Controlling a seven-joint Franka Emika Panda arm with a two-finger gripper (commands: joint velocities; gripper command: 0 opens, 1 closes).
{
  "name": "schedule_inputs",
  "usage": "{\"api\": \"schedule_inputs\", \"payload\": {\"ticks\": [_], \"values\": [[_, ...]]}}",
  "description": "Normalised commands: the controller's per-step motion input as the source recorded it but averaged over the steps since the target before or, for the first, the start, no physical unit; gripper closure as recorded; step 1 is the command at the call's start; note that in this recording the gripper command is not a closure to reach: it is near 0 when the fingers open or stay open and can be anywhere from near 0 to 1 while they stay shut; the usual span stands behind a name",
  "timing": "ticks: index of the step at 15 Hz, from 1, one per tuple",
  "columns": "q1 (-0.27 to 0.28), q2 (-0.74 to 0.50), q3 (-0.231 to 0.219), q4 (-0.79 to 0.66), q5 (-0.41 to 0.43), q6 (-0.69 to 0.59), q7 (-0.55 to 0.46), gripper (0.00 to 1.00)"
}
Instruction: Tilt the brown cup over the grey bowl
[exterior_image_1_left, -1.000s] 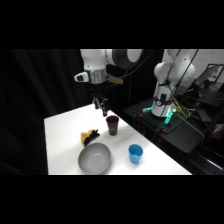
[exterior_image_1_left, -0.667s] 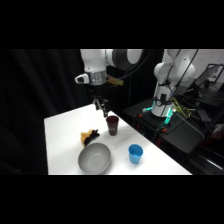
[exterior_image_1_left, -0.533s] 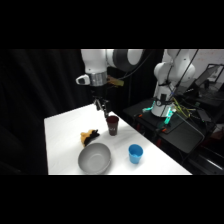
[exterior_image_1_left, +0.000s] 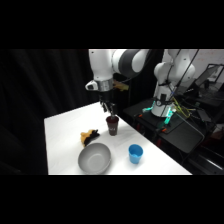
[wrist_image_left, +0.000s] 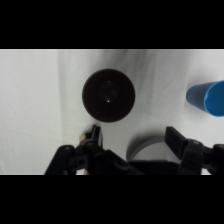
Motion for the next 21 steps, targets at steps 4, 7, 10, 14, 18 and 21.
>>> {"api": "schedule_inputs", "payload": {"ticks": [4, 7, 10, 14, 18, 21], "values": [[-0.028, -0.18, 0.004, -0.37, 0.174, 0.43, 0.01, 0.00], [-0.019, -0.06, 0.019, -0.31, 0.226, 0.48, -0.07, 0.00], [-0.014, 0.04, 0.036, -0.19, 0.229, 0.36, -0.12, 0.00], [-0.033, 0.14, 0.039, -0.05, 0.191, 0.31, -0.18, 1.00], [-0.085, 0.23, 0.020, 0.09, 0.113, 0.22, -0.18, 1.00], [-0.078, 0.11, 0.001, 0.11, 0.029, 0.06, -0.11, 0.66]]}}
